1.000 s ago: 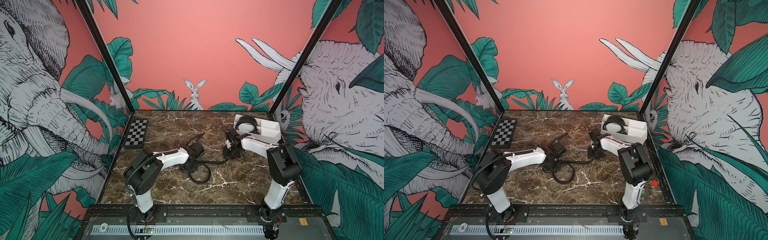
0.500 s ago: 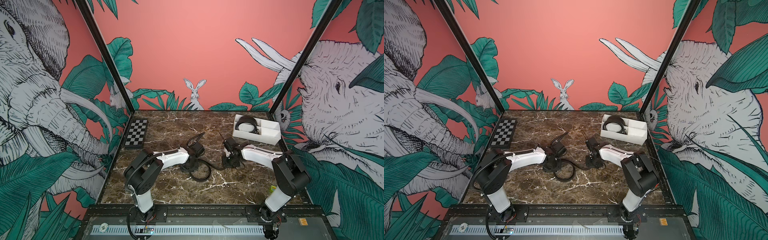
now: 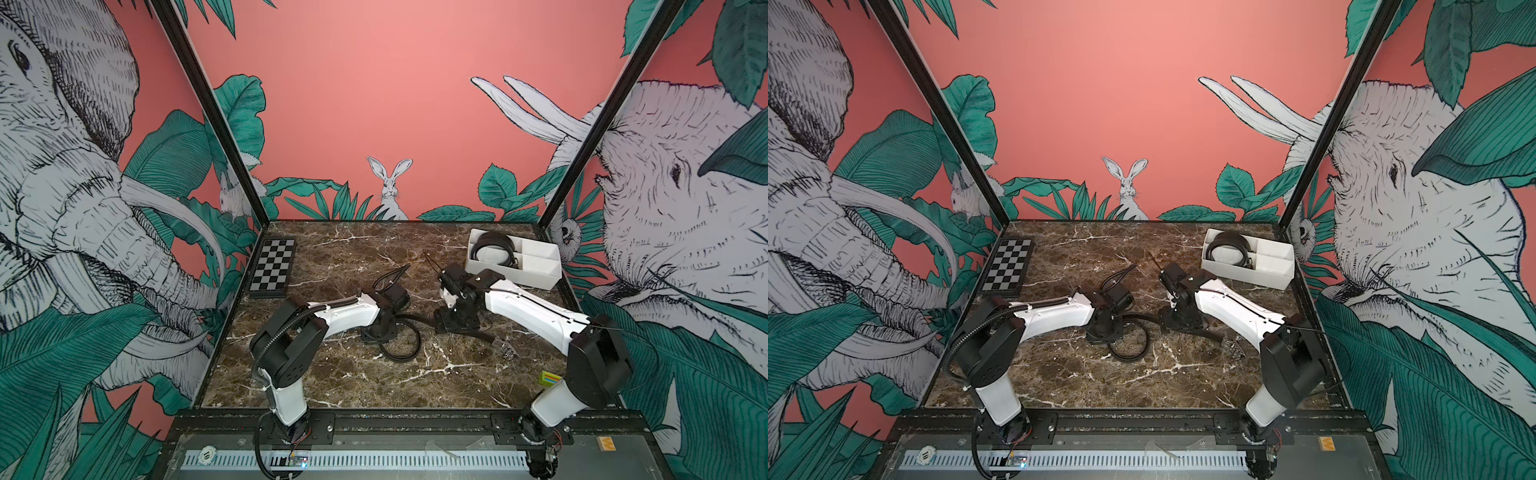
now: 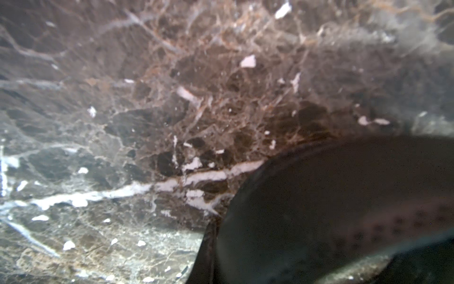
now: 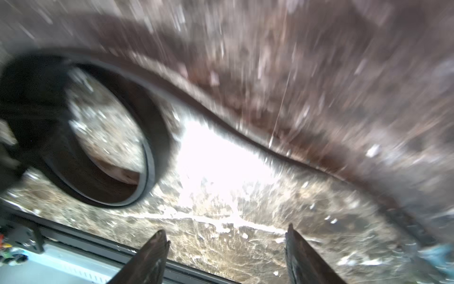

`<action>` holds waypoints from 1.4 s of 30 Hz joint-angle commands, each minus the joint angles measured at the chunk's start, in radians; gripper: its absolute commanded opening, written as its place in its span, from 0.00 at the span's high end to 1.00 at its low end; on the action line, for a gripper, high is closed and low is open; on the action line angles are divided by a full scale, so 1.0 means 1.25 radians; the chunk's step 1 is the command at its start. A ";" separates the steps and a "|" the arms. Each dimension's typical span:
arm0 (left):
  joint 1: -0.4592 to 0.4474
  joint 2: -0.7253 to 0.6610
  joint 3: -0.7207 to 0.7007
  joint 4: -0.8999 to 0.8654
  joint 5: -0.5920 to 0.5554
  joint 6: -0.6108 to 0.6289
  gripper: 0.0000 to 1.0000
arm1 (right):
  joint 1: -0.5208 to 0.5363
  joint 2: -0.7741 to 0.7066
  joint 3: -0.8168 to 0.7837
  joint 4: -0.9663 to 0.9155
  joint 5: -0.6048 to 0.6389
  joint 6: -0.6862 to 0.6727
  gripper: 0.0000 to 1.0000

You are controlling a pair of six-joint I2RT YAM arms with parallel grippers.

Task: Place the belts into the storage roll
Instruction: Roll the belt at the center of the board.

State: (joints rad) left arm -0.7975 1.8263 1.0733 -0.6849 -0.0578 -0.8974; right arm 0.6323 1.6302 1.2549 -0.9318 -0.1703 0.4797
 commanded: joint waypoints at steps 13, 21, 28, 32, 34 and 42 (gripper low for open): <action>0.104 0.297 -0.020 0.155 -0.066 0.020 1.00 | -0.113 0.237 0.162 0.117 0.029 -0.245 0.22; 0.112 0.318 0.027 0.147 -0.056 0.015 1.00 | -0.133 0.195 0.037 0.114 -0.003 -0.249 0.24; 0.113 0.358 0.083 0.076 -0.053 0.048 1.00 | -0.087 0.066 -0.139 0.190 -0.118 -0.089 0.31; 0.106 0.328 0.066 0.022 -0.070 0.076 1.00 | -0.080 0.013 -0.165 0.178 -0.072 -0.034 0.32; 0.106 0.304 0.044 0.009 -0.081 0.081 1.00 | -0.079 0.016 -0.159 0.157 -0.043 -0.040 0.32; 0.108 0.325 0.145 -0.129 -0.071 0.131 1.00 | -0.034 0.071 -0.159 0.193 -0.112 -0.019 0.35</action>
State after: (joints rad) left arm -0.6731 2.0384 1.3270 -0.4461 -0.1490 -0.7731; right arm 0.5613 1.7000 1.0573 -0.7105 -0.2752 0.4225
